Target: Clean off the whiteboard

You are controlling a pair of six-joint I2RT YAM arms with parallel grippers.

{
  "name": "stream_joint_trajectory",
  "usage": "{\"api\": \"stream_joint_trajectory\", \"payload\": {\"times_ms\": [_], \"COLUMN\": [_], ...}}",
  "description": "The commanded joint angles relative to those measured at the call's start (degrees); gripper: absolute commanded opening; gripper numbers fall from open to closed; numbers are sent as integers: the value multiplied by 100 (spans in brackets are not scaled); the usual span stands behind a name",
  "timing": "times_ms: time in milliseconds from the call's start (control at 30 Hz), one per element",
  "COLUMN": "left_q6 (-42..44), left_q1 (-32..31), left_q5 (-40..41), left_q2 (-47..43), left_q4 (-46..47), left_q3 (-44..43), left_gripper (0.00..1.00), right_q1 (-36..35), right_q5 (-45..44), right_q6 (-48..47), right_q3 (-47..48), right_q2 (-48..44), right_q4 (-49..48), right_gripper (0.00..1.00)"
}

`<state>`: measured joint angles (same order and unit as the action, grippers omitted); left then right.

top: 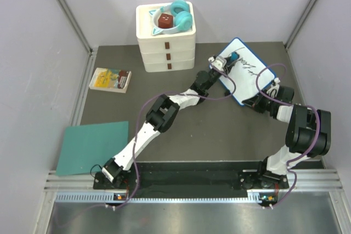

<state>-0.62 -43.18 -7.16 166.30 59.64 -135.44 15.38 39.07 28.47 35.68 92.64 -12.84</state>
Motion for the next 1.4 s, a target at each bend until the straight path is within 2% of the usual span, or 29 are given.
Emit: {"api": "stream_joint_trajectory", "payload": {"times_ms": [0,200,300,400,500,700,1133,1367], "left_q6": [-157,-395,-290,-52,227,651,800,757], "left_q1": [-33,204,231,222,231,240,292,319], "left_q5": [-119,-304,-365,-593,-506,-339,-189,-286], "left_q2": [-1113,-2845,-3645,-4339,-4807,-5195,-5064,-4827], "left_q4": [1154,1296,1156,455,-346,-654,-918,-1287], "left_q3": [1514,4002,4935,5438,5641,5959,5853,5345], "left_gripper": [2,0,0,0,0,0,0,0], "right_q1": [-184,-184,-184,-193,-210,-333,-703,-869], "right_q5": [57,48,22,39,74,162,628,778], "right_q6": [-395,-395,-395,-395,-438,-562,-624,-562], "right_q3": [-228,-193,-167,-158,-114,0,176,53], "right_q2": [140,149,158,158,167,149,430,536], "right_q4": [1020,1073,1135,1188,1240,1425,1628,1460], "right_gripper": [0,0,0,0,0,0,0,0]}}
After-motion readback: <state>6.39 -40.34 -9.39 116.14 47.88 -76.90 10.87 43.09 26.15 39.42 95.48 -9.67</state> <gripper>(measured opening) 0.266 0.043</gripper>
